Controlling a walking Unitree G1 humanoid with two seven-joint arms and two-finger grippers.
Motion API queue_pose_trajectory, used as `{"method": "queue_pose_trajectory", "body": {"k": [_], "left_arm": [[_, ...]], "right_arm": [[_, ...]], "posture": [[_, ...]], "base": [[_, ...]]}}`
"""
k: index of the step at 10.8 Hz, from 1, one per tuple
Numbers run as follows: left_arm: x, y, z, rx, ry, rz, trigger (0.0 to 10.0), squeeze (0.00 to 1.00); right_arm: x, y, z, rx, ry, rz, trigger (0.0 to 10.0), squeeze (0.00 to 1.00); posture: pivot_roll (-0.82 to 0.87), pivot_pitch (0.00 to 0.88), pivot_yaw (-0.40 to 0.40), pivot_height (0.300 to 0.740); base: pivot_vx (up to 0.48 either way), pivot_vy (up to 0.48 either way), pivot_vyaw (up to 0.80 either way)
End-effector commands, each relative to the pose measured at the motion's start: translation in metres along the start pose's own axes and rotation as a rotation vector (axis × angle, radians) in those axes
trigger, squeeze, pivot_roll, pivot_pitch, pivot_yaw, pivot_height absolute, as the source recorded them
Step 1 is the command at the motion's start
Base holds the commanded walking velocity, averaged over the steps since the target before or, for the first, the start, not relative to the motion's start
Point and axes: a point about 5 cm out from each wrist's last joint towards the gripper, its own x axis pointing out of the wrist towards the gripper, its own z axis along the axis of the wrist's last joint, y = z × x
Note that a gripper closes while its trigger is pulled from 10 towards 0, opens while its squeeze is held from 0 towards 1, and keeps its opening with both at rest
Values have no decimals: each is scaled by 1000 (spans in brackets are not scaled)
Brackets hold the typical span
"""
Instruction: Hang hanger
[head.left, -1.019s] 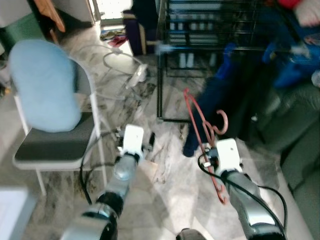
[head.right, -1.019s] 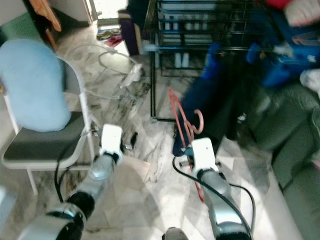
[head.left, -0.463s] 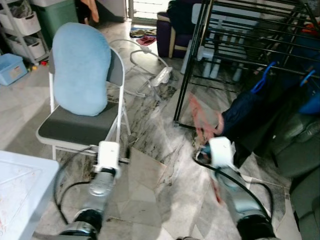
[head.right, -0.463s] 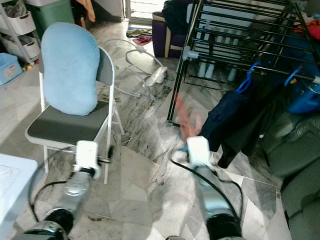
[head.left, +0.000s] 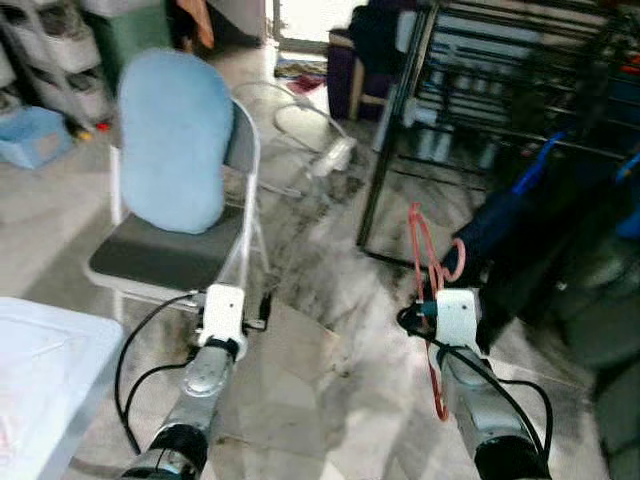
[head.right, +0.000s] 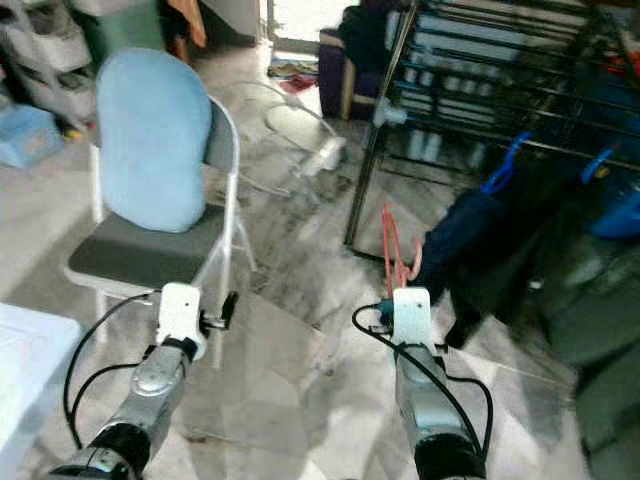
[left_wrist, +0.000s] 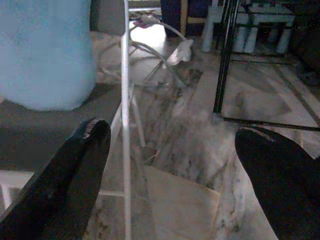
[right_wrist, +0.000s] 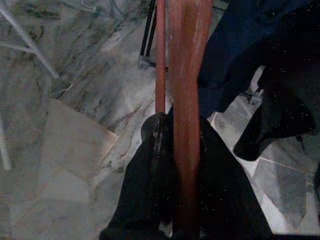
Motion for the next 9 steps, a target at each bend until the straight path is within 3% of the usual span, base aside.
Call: {"method": "queue_pose_trajectory", "body": {"k": [1, 5, 9], "left_arm": [[6, -4, 8, 12, -17, -24, 10000, 0], [11, -8, 13, 1, -12, -47, 10000, 0], [8, -16, 5, -16, 13, -69, 10000, 0]], "right_arm": [[3, -4, 6, 20, -18, -16, 10000, 0], [11, -9, 22, 30, -53, -36, 10000, 0], [10, -19, 13, 51, -33, -70, 10000, 0]], "posture": [[-70, 65, -17, 740], [-94, 63, -2, 740], [-113, 76, 0, 740]], "base": [[398, 0, 0], [415, 0, 0], [419, 0, -202]]}}
